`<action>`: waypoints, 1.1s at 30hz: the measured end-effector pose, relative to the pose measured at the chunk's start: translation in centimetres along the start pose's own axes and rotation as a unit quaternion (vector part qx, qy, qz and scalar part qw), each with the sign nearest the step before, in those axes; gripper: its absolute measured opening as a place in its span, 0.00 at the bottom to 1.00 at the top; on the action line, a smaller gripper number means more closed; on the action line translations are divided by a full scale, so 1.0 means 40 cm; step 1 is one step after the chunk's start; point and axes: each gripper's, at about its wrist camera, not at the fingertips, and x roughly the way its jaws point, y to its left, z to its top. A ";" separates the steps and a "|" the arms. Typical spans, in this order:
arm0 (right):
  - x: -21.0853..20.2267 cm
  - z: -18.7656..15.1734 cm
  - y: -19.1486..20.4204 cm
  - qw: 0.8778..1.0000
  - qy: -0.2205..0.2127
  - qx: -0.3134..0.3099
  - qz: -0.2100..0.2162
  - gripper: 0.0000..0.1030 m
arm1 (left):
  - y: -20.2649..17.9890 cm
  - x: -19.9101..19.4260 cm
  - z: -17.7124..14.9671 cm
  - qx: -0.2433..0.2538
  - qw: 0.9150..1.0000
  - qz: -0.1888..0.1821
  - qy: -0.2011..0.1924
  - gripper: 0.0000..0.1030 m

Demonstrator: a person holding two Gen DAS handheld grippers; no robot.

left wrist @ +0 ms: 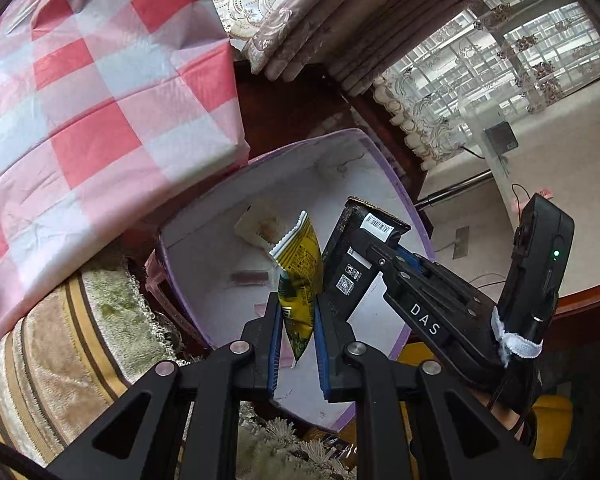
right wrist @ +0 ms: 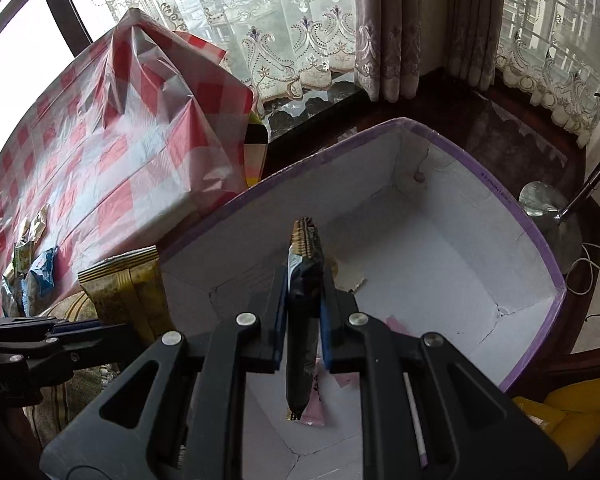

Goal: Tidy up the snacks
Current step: 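Carry both snacks into the white box and open both tools to release them, then move both open tools back to the snack pile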

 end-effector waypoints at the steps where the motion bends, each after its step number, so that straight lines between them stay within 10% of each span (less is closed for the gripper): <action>1: 0.005 -0.004 -0.006 1.000 0.004 0.000 -0.003 0.16 | -0.001 0.011 0.000 0.002 1.000 0.002 0.009 0.15; 12: 0.046 -0.023 -0.029 0.999 0.043 0.010 -0.025 0.17 | 0.004 0.067 0.000 -0.003 0.998 0.013 0.054 0.21; 18: 0.046 -0.026 -0.020 0.998 0.054 0.019 -0.027 0.22 | -0.006 0.063 0.001 0.002 0.999 0.012 0.049 0.44; 23: 0.031 -0.020 0.001 0.999 0.044 0.015 -0.025 0.48 | -0.004 0.055 0.002 -0.005 0.999 0.008 0.036 0.44; 33: -0.012 -0.004 0.070 0.999 0.032 0.008 -0.011 0.61 | 0.034 -0.012 -0.003 -0.031 0.999 0.002 -0.010 0.46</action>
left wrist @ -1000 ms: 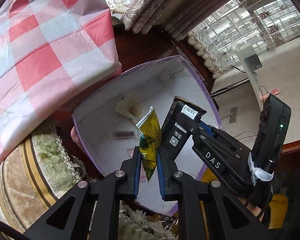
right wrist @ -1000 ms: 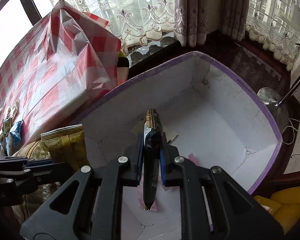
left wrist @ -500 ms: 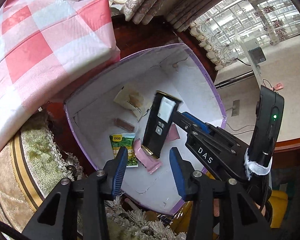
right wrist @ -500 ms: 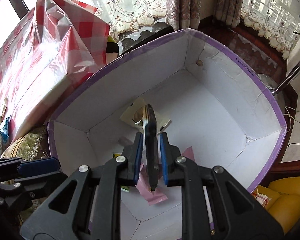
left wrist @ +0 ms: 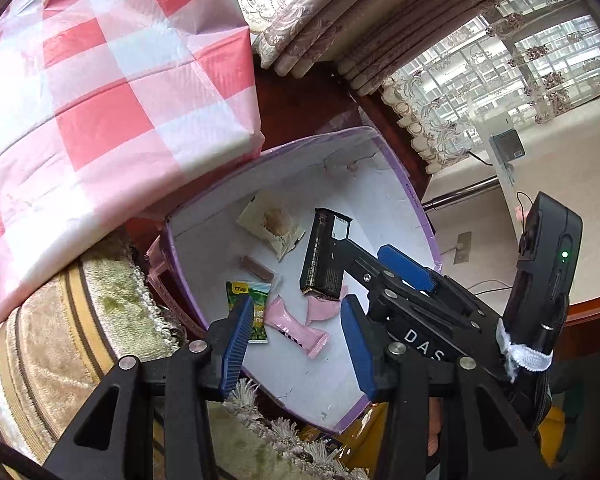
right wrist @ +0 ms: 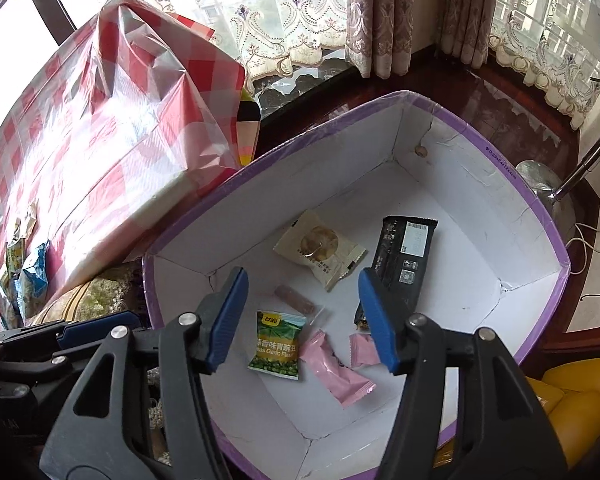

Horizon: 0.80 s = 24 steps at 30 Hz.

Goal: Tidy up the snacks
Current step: 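Move both open tools back to the snack pile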

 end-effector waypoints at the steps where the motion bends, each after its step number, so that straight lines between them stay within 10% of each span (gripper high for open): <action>1: -0.005 0.000 0.012 1.000 -0.001 -0.003 0.002 0.61 | 0.005 -0.010 0.000 -0.001 1.000 0.004 -0.006 0.47; 24: -0.041 -0.015 0.365 0.988 0.011 -0.145 0.058 0.77 | 0.285 -0.318 -0.149 -0.133 0.977 0.052 -0.161 0.55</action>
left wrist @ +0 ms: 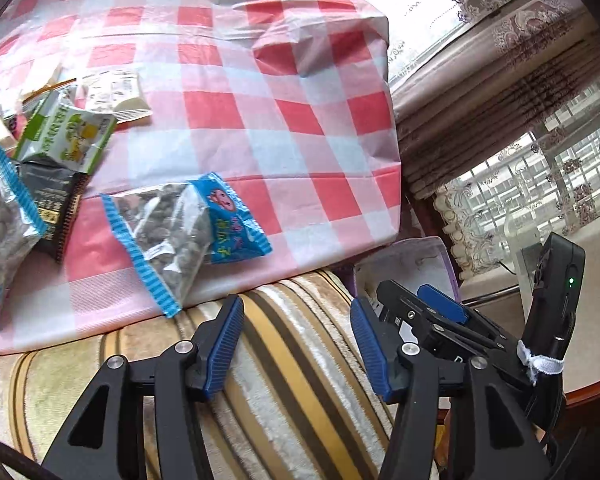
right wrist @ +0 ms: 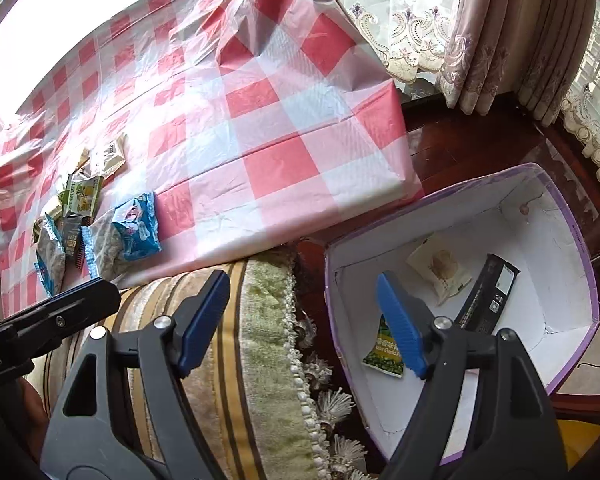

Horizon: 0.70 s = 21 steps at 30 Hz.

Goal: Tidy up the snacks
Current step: 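Move both open tools back to the snack pile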

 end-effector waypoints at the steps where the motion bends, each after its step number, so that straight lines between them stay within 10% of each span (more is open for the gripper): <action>1: 0.001 0.003 0.021 1.000 0.000 -0.012 0.003 0.78 | 0.018 -0.015 -0.003 -0.007 1.000 0.001 -0.007 0.55; 21: 0.093 0.064 0.313 0.985 0.015 -0.166 0.036 0.85 | 0.376 -0.128 -0.014 -0.188 0.981 -0.045 -0.018 0.56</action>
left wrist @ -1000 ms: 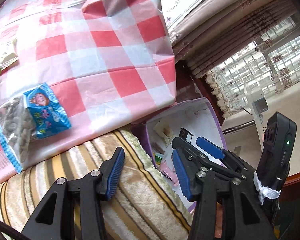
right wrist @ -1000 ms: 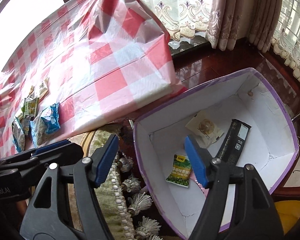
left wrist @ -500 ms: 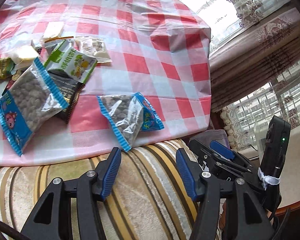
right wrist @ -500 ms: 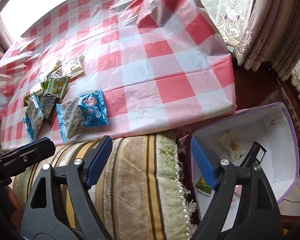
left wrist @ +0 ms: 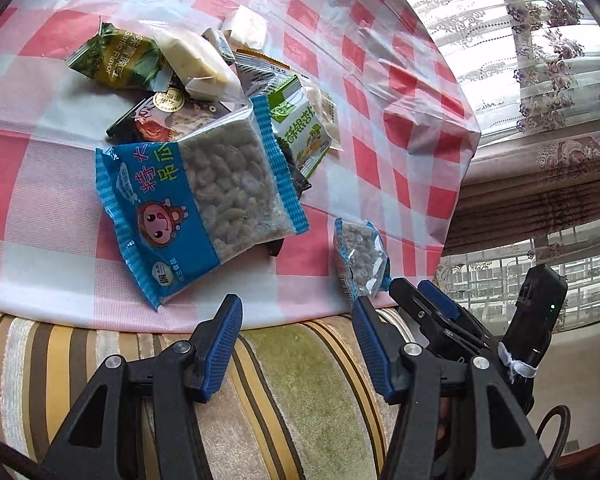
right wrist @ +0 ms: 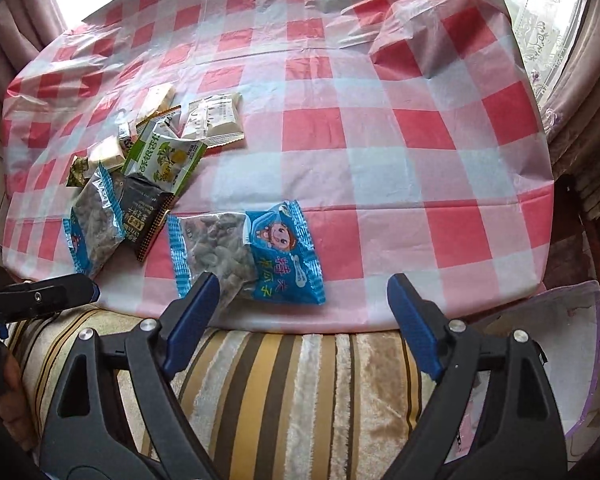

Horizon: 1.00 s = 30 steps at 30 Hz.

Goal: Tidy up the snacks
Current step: 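Move both open tools back to the snack pile, then grasp a blue seed bag with the left tool while the right tool grasps another blue seed bag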

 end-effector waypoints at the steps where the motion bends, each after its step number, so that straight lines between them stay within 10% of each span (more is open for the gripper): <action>1: 0.007 0.004 0.007 1.000 0.003 -0.007 0.001 0.87 | 0.006 0.007 0.007 -0.003 1.000 0.004 0.004 0.56; 30: 0.125 0.040 0.060 0.994 0.058 -0.045 0.077 0.92 | 0.144 -0.105 0.198 -0.048 0.982 0.096 -0.153 0.74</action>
